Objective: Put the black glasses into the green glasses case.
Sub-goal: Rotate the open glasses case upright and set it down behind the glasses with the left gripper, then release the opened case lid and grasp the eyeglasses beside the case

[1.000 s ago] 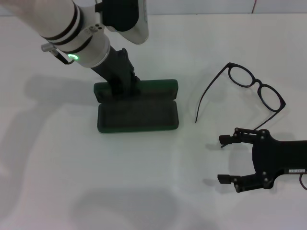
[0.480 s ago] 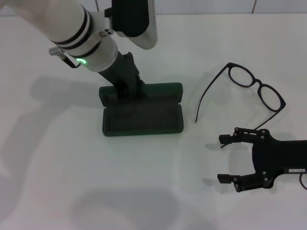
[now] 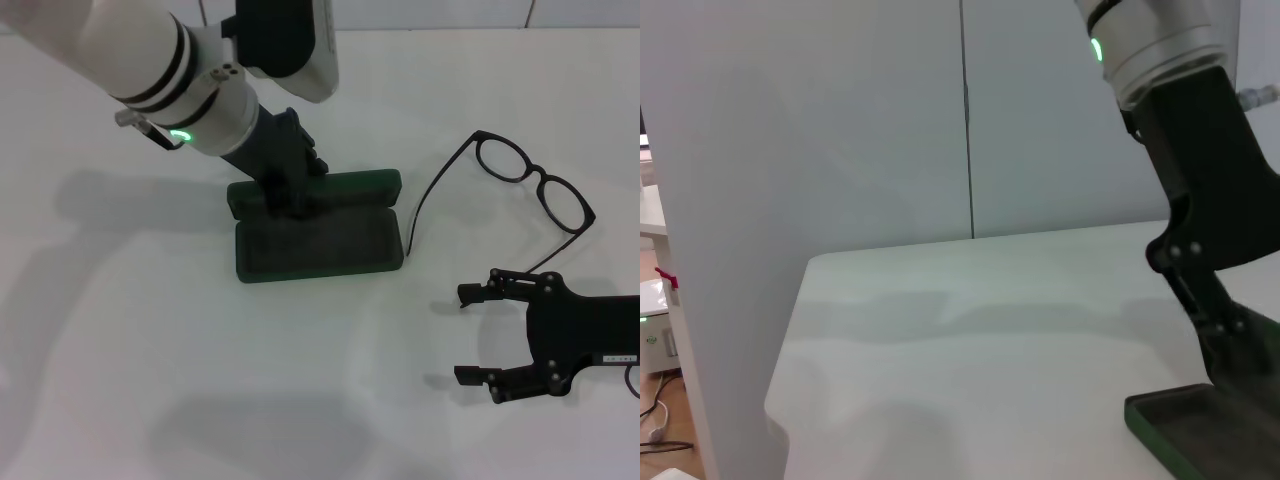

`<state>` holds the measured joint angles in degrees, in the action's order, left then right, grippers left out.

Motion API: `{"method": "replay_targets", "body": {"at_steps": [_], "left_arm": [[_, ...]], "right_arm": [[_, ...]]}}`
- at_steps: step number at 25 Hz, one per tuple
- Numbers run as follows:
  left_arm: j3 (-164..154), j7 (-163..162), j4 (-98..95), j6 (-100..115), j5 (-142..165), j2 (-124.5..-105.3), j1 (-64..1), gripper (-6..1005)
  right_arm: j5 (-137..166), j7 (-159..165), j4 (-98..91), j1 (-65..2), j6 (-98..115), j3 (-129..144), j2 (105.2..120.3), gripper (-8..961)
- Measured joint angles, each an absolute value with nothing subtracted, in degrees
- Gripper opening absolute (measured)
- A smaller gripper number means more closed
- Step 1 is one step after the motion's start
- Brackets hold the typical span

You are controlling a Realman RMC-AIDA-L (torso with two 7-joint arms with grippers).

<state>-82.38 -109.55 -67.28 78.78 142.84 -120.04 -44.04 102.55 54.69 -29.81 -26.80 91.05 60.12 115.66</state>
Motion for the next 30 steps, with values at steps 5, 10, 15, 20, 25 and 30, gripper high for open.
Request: {"method": "replay_targets", "body": {"at_steps": [5,10,15,20,25,30], "left_arm": [[-80.55,-110.09,-70.39,79.31,139.25,-119.87,-42.08,401],[-69.16,-110.0,-70.59,82.45,129.93,-119.36,-39.54,514],[-55.27,-109.11,-65.12,86.34,125.77,-119.26,-35.22,637],[-48.48,-101.78,-60.63,90.56,115.97,-118.88,-25.68,752],[-46.08,-86.47,-55.5,91.5,111.91,-117.83,-15.17,762],[-45.52,-77.89,-52.39,92.88,111.94,-117.84,-11.2,775]], "right_arm": [[102.59,54.83,-29.79,-26.8,91.11,60.07,115.65,873],[102.55,54.96,-29.79,-26.8,91.59,59.76,115.56,873],[102.44,55.13,-29.98,-26.8,91.81,59.49,115.43,872],[101.88,57.36,-29.87,-26.6,91.75,59.41,115.33,871],[101.86,58.11,-30.25,-26.21,91.41,59.21,115.09,871],[101.85,62.13,-30.43,-26.12,91.34,54.36,114.61,870]]}}
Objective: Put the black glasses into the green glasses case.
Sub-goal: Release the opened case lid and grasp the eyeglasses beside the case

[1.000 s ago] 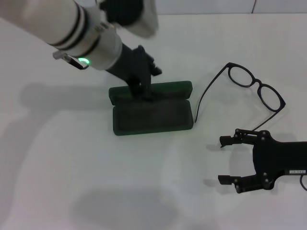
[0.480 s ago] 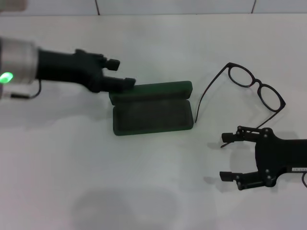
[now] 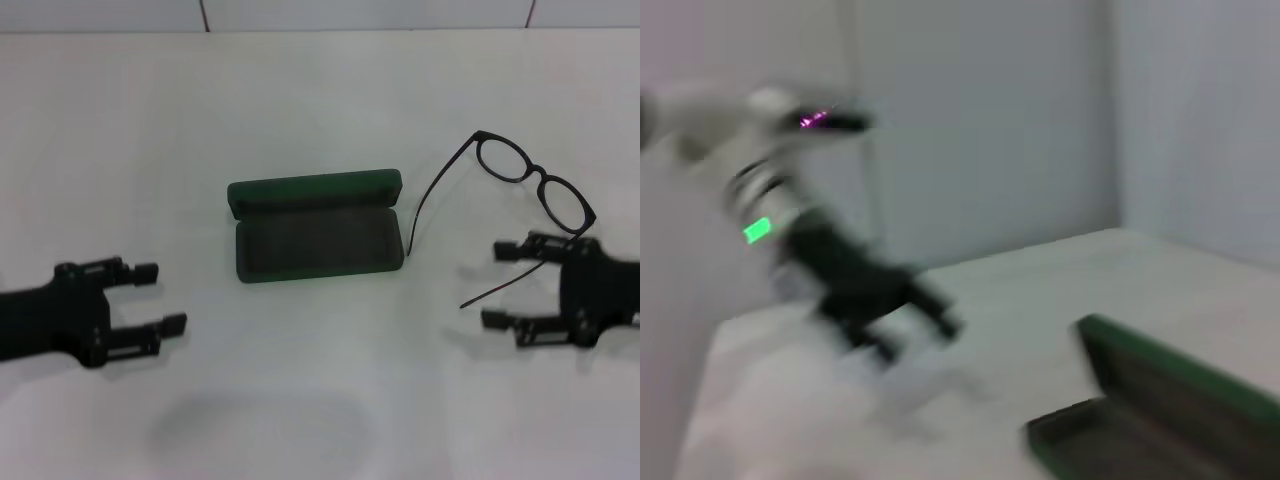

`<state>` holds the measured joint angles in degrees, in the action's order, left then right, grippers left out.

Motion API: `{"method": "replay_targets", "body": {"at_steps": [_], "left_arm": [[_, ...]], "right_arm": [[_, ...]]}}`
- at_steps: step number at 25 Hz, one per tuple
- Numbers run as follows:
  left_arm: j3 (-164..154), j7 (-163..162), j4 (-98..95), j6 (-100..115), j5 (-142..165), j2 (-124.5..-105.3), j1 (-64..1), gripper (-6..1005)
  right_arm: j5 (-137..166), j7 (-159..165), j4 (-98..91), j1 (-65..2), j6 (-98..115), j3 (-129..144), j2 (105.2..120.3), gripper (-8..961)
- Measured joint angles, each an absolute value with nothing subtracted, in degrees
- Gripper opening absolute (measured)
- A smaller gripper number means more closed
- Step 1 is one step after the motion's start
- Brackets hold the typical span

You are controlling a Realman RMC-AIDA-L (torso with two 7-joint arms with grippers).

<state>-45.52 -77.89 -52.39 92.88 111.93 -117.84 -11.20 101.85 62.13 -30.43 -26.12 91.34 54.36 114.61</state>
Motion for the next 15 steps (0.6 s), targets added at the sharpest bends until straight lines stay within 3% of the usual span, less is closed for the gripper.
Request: {"method": "replay_targets", "body": {"at_steps": [5,10,15], "left_arm": [[-45.34,-71.67,-51.08,95.59,112.19,-119.31,-8.18,788],[-45.16,-67.44,-46.99,95.74,112.31,-119.27,-7.49,801],[-45.1,-64.97,-46.03,96.05,111.94,-119.39,-7.38,814]], "right_arm": [[101.87,73.89,-37.13,-26.25,91.17,49.07,114.29,869],[105.86,96.78,-50.13,-28.71,87.92,49.12,113.05,868],[113.62,117.87,-54.09,-36.39,87.8,49.44,108.74,865]]}}
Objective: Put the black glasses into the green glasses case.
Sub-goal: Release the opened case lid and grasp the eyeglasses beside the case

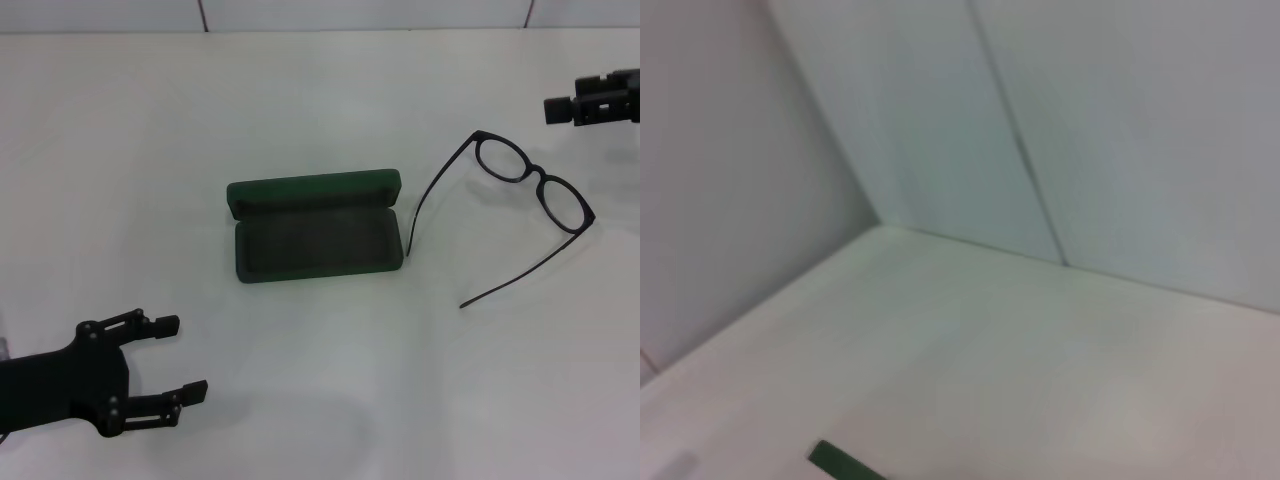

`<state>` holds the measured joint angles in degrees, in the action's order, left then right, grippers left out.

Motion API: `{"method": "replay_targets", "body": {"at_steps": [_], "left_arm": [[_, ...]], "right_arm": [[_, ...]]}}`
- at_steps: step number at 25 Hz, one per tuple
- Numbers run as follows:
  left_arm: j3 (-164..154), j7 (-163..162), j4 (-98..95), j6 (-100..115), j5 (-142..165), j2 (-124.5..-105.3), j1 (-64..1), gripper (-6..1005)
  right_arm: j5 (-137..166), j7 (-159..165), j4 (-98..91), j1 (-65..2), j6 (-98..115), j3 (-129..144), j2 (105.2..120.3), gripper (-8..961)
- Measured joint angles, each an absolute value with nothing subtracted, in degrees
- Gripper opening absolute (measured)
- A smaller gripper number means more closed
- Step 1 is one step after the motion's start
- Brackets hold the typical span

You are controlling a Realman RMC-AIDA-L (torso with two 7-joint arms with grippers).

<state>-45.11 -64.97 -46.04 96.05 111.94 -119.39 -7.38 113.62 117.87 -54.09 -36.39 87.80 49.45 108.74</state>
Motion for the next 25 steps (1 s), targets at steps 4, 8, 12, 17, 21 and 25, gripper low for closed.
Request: {"method": "replay_targets", "body": {"at_steps": [4,8,12,17,21,25], "left_arm": [[-45.09,-64.8,-45.81,96.07,112.08,-119.41,-8.07,860],[-45.09,-64.71,-45.66,96.05,112.02,-119.49,-8.8,860],[-45.18,-64.69,-45.56,96.05,112.16,-119.52,-9.19,859],[-45.14,-64.51,-44.75,96.05,112.21,-119.53,-9.62,859],[-45.13,-64.1,-44.38,96.05,112.39,-119.51,-9.61,858],[-45.15,-63.98,-44.26,96.06,112.47,-119.46,-9.58,858]], "right_arm": [[125.44,129.67,-53.66,-42.81,88.09,51.71,106.59,860],[136.76,136.08,-52.56,-47.79,88.21,51.96,106.97,857],[144.51,138.5,-48.38,-51.67,86.23,52.2,108.01,856],[147.98,138.84,-41.68,-54.37,79.96,55.92,109.89,842],[149.37,138.91,-39.55,-55.52,76.43,57.55,111.48,828],[150.09,139.1,-38.55,-56.1,74.16,57.86,112.16,814]]}}
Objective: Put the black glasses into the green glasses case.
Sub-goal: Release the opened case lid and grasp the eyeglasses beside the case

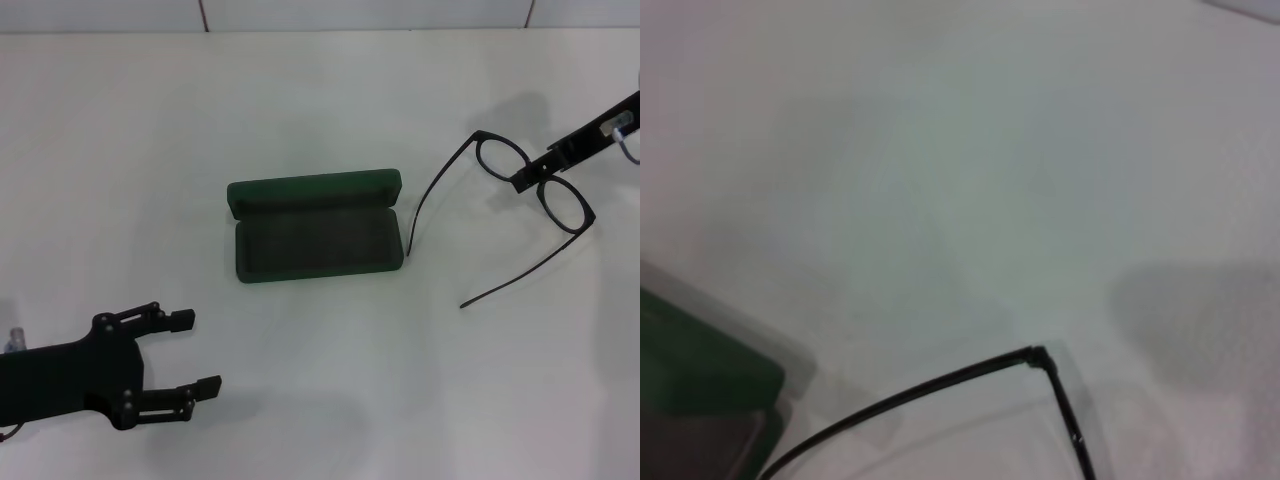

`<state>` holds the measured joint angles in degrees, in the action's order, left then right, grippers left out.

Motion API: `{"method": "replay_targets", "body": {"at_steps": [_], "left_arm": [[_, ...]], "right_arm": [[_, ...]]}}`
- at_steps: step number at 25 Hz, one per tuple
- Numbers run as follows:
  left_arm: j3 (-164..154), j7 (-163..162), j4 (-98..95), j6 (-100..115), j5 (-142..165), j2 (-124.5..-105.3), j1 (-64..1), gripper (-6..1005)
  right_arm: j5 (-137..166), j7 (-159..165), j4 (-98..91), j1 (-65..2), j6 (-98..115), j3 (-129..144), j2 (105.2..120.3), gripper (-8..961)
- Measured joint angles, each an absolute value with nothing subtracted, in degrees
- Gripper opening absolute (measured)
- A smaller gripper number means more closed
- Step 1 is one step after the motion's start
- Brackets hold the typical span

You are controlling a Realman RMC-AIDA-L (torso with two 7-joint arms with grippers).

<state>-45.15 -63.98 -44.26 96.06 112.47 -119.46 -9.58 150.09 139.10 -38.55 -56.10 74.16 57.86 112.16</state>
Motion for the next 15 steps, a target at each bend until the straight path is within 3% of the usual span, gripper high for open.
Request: {"method": "replay_targets", "body": {"at_steps": [15], "left_arm": [[-45.18,-63.98,-44.29,96.06,112.52,-119.35,-9.62,854]], "right_arm": [[151.94,139.34,-34.79,-58.19,70.78,60.31,112.43,761]]}}
